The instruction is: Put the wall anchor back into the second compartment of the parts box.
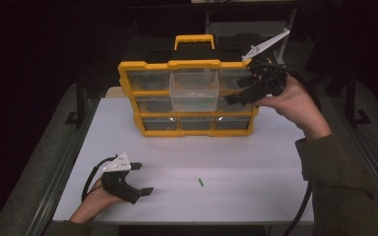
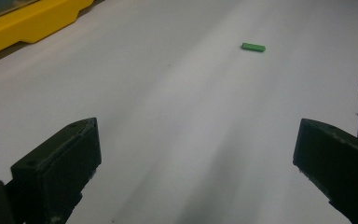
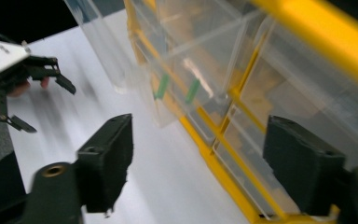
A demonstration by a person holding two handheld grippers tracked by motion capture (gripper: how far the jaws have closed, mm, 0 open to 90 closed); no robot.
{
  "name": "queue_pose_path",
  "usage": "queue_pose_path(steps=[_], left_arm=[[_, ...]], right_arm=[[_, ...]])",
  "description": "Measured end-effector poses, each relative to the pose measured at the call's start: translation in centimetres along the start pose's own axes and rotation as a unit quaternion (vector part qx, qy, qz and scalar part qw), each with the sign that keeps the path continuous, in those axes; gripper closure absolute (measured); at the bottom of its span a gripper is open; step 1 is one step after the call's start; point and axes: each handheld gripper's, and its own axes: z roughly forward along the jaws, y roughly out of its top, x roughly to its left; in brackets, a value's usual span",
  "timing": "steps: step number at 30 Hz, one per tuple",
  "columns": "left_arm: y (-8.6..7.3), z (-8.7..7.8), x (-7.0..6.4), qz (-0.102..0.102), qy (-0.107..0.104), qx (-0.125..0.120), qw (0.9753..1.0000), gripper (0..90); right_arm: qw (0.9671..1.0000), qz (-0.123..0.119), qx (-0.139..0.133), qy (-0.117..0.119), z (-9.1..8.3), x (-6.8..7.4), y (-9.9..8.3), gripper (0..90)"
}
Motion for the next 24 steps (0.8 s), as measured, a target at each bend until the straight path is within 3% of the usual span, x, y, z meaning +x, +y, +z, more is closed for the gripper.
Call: queue_pose_path(steps=[6,24], left_arm=[[0.0,0.1,-0.1,-0.005,-0.001,-0.002,1.0000,0.7],[0.0,0.1,-0.1,-0.001,-0.001,-0.002,1.0000,0.7]], right_arm=[[1.0000,-0.003,-0.003,-0.005,1.2,0.7,-1.6,14.5],[0.9997,-0.014,0.009,0.016,6.4,3.0,-6.3,14.1]])
